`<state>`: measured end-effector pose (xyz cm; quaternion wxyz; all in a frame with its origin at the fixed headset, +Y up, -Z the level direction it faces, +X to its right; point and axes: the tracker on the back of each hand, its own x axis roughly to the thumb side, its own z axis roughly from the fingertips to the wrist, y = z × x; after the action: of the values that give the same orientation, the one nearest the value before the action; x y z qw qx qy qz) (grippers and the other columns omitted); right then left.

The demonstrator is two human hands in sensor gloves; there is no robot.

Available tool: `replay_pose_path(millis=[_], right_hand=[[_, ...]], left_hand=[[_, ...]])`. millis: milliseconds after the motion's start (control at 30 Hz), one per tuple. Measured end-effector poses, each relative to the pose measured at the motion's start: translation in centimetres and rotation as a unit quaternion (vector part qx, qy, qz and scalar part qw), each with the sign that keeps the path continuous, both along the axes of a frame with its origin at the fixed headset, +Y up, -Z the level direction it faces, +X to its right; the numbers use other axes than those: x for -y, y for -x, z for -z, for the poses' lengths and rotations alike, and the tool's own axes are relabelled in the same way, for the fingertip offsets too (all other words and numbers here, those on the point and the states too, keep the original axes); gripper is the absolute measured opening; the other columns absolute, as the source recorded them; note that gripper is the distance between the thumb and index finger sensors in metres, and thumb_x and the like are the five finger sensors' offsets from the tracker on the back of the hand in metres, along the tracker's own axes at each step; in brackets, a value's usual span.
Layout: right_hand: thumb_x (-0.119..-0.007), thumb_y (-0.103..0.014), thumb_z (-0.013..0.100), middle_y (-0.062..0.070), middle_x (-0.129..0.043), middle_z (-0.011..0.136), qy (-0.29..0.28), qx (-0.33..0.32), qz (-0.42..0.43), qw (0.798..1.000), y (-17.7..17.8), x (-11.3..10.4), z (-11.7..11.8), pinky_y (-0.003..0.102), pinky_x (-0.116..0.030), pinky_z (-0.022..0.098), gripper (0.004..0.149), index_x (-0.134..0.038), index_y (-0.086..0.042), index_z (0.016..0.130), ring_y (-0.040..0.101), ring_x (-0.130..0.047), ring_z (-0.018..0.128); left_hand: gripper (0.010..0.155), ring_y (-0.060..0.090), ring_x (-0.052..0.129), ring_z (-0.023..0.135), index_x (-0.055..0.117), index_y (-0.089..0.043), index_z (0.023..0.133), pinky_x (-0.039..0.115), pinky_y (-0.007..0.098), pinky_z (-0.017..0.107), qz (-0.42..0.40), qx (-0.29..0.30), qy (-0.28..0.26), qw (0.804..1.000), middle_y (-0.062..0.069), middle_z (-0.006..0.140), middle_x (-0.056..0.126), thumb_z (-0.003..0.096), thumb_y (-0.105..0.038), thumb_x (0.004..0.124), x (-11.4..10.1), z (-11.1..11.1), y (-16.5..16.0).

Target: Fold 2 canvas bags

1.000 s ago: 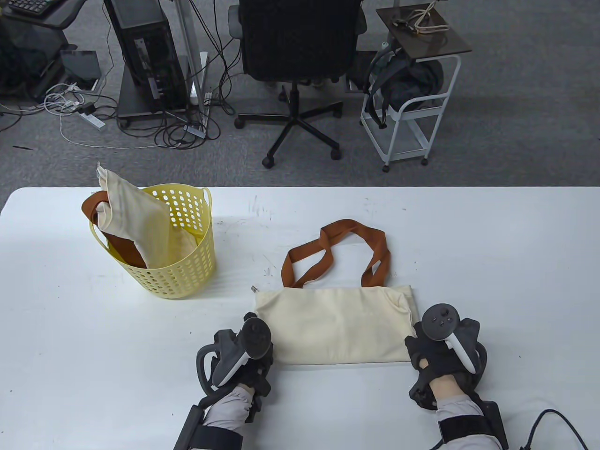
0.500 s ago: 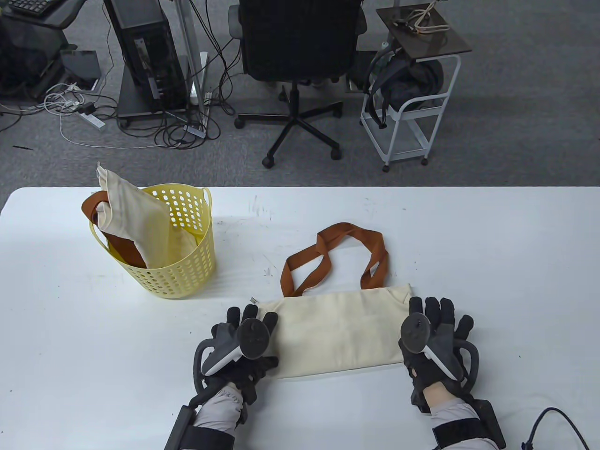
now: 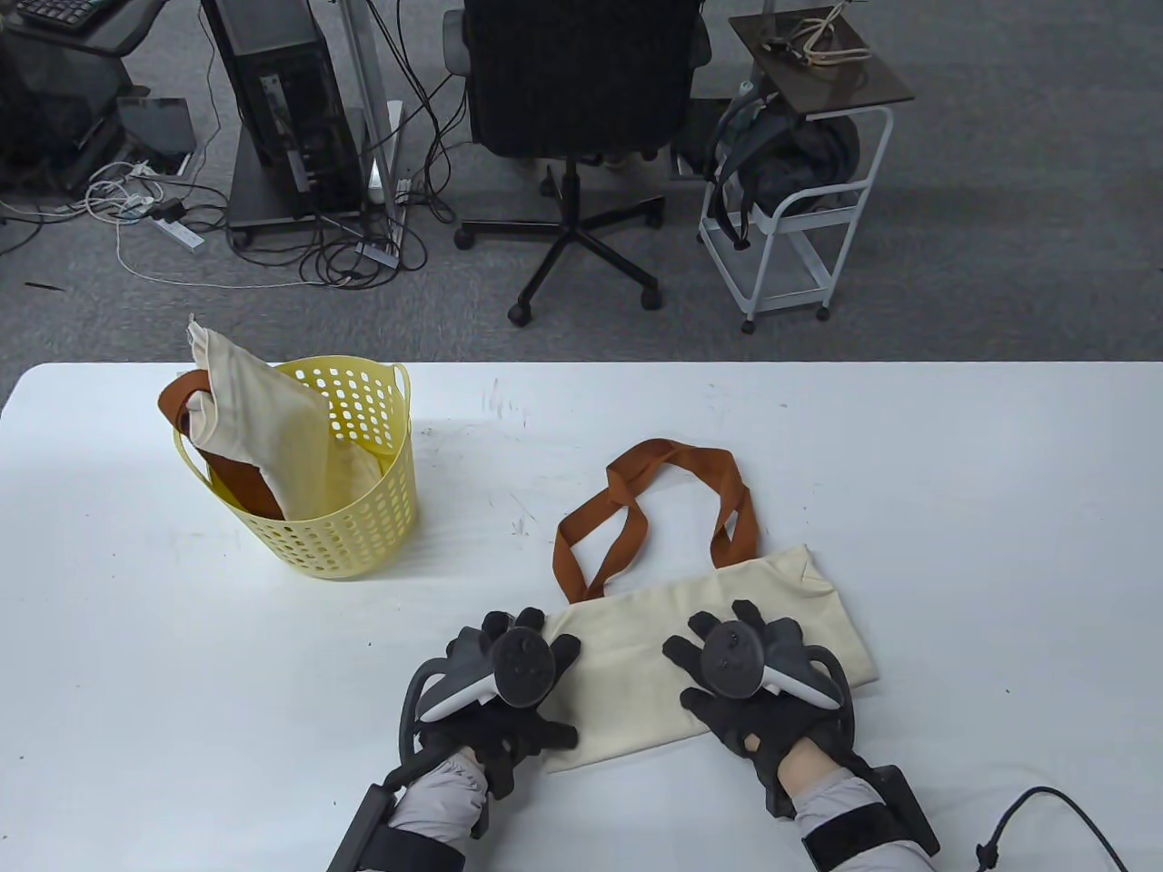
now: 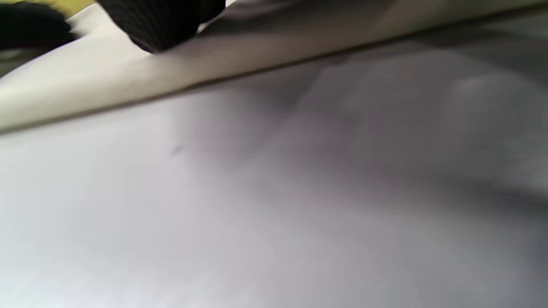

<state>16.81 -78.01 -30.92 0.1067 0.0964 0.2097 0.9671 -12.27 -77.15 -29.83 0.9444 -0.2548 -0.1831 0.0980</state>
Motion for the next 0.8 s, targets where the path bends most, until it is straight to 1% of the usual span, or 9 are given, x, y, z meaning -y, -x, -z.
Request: replay_pose_path(millis=[100, 167, 233, 300, 467, 567, 633, 733, 800], right_hand=[[-0.065, -0.045, 0.055, -0.006, -0.024, 0.117, 0.024, 0.072, 0.036, 0.996, -3.0, 0.1, 0.5, 0.073, -0.012, 0.068, 0.059, -0.038, -0.040, 0.108, 0.041, -0.011, 0.104], [-0.067, -0.041, 0.055, -0.004, -0.028, 0.116, 0.026, 0.118, 0.053, 0.991, -4.9, 0.0, 0.6, 0.068, -0.015, 0.071, 0.059, -0.041, -0.038, 0.108, 0.038, -0.015, 0.105], [-0.069, -0.039, 0.055, -0.002, -0.030, 0.115, 0.025, 0.146, 0.066, 0.987, -6.1, 0.0, 0.4, 0.060, -0.017, 0.074, 0.058, -0.045, -0.034, 0.107, 0.034, -0.019, 0.105], [-0.069, -0.039, 0.055, 0.000, -0.029, 0.115, 0.028, 0.146, 0.068, 0.987, -6.3, 0.0, 0.2, 0.057, -0.017, 0.074, 0.059, -0.045, -0.032, 0.108, 0.033, -0.019, 0.105], [-0.078, -0.036, 0.050, 0.010, -0.047, 0.111, -0.026, 0.130, 0.019, 0.991, -4.8, -1.1, 0.1, 0.067, -0.035, 0.071, 0.060, -0.058, -0.023, 0.105, 0.044, -0.041, 0.100], [-0.082, -0.035, 0.049, 0.014, -0.052, 0.108, -0.022, 0.121, 0.005, 0.992, -4.2, -1.4, 0.4, 0.069, -0.041, 0.069, 0.060, -0.061, -0.020, 0.103, 0.048, -0.046, 0.098], [-0.082, -0.038, 0.048, 0.014, -0.053, 0.107, -0.024, 0.119, -0.001, 0.993, -4.1, -1.5, 0.5, 0.070, -0.042, 0.068, 0.060, -0.062, -0.019, 0.102, 0.049, -0.048, 0.096], [-0.084, -0.039, 0.047, 0.018, -0.059, 0.102, -0.028, 0.121, -0.008, 0.992, -3.5, -1.9, 1.3, 0.072, -0.044, 0.067, 0.059, -0.068, -0.015, 0.098, 0.052, -0.054, 0.093], [-0.083, -0.040, 0.047, 0.024, -0.066, 0.097, -0.032, 0.112, -0.018, 0.993, -2.7, -2.5, 2.3, 0.073, -0.045, 0.066, 0.057, -0.074, -0.009, 0.094, 0.056, -0.060, 0.089]], left_hand=[[0.089, 0.047, 0.003, 0.106, 0.039, -0.035, 0.117, 0.014, 0.078, 0.066, -0.008, -0.006, 0.001, 1.000, 0.009, 0.122, 0.010, 0.0476, -0.054, 0.091, -0.3, 0.1, 0.4], [0.084, 0.047, 0.002, 0.106, 0.043, -0.037, 0.116, 0.014, 0.078, 0.066, -0.010, -0.014, -0.003, 1.000, 0.012, 0.122, 0.010, 0.0482, -0.053, 0.091, -0.2, 0.1, 0.6], [0.082, 0.046, 0.002, 0.106, 0.044, -0.038, 0.115, 0.015, 0.077, 0.066, -0.021, -0.021, 0.008, 1.000, 0.015, 0.122, 0.011, 0.0490, -0.052, 0.090, 0.0, 0.2, 0.8], [0.079, 0.046, 0.003, 0.106, 0.044, -0.039, 0.115, 0.015, 0.077, 0.066, -0.030, -0.027, 0.015, 0.999, 0.017, 0.122, 0.012, 0.0505, -0.051, 0.089, 0.2, 0.3, 0.9], [0.067, 0.047, 0.007, 0.107, 0.053, -0.037, 0.113, 0.016, 0.076, 0.067, -0.041, -0.031, 0.009, 0.999, 0.017, 0.123, 0.020, 0.0556, -0.045, 0.086, 0.0, 0.5, 1.0], [0.058, 0.048, 0.010, 0.108, 0.060, -0.034, 0.111, 0.016, 0.076, 0.067, -0.063, -0.038, 0.014, 0.997, 0.018, 0.123, 0.025, 0.0582, -0.035, 0.085, -0.2, 0.7, 1.3], [0.058, 0.049, 0.010, 0.107, 0.063, -0.034, 0.110, 0.016, 0.077, 0.067, -0.073, -0.045, 0.019, 0.996, 0.017, 0.123, 0.026, 0.0576, -0.030, 0.087, -0.2, 0.9, 1.5], [0.058, 0.049, 0.011, 0.108, 0.063, -0.033, 0.109, 0.016, 0.077, 0.067, -0.069, -0.047, 0.019, 0.996, 0.018, 0.122, 0.025, 0.0572, -0.027, 0.088, -0.2, 1.0, 1.2], [0.058, 0.049, 0.011, 0.108, 0.063, -0.033, 0.109, 0.016, 0.077, 0.068, -0.058, -0.043, 0.015, 0.997, 0.019, 0.122, 0.026, 0.0571, -0.028, 0.088, -0.3, 1.0, 1.1]])
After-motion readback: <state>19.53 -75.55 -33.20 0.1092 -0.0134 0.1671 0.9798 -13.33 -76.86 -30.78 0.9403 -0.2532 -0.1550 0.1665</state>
